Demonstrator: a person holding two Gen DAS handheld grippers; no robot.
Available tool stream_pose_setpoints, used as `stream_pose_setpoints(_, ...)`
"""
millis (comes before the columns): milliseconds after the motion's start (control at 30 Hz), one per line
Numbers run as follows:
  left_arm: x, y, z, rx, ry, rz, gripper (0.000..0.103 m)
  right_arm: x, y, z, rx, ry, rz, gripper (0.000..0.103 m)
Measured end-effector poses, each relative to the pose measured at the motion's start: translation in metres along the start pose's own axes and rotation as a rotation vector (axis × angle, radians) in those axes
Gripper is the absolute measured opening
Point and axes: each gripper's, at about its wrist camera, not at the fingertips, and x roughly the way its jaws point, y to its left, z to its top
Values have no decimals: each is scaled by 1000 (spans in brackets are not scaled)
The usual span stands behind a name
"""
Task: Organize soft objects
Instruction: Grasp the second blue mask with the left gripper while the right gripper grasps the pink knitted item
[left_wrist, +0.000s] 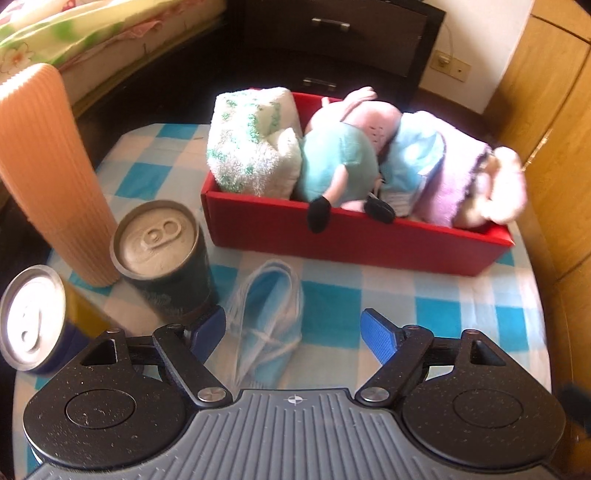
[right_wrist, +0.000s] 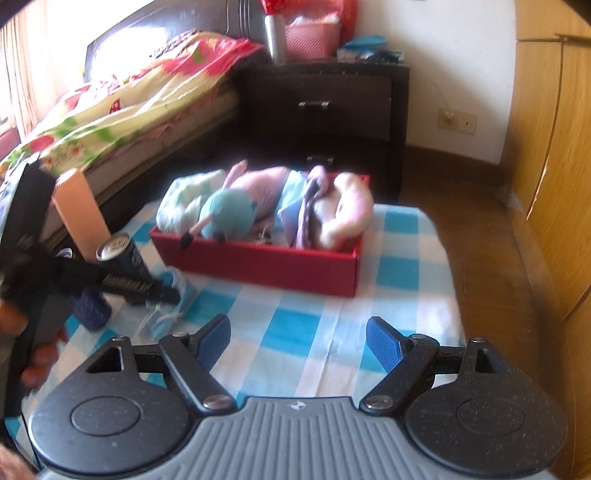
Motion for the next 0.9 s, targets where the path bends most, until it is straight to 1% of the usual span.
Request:
stream_pose_setpoints(100,20,-2,6,-12,23,31,78,4,-3,-1,-5,18,5,60)
stream_pose_setpoints(233,42,-10,7,18,46,78,75,9,-14,-6,20,56,15,60)
stream_pose_setpoints(267,47,-10,7,18,54,92,71,11,-17,-8,29,70,17,60)
stream_pose_setpoints(333,54,-8,7,8,72,113,58,14,-25,-14,40,104,15,60)
stream_pose_setpoints(367,55,-8,6,8,78,127,45,16,-27,-17,46,115,13,60)
stream_pose_setpoints(400,53,-9,6,15,72,147,36,17,-30,-20,47,129,13,60)
stream_pose_setpoints(467,49,-8,4,14,84,130,27,19,-33,-25,46,150,11,60)
stream_pose_setpoints(567,41,-8,-4,10,107,86,26,21,-29,-31,24,177,17,60)
stream_pose_setpoints(733,27,-9,-18,34,127,52,25,20,-17,-39,-3,194,30,60)
stream_pose_setpoints(900,13,-6,-34,54,148,26,25,28,-9,-56,-1,253,39,61)
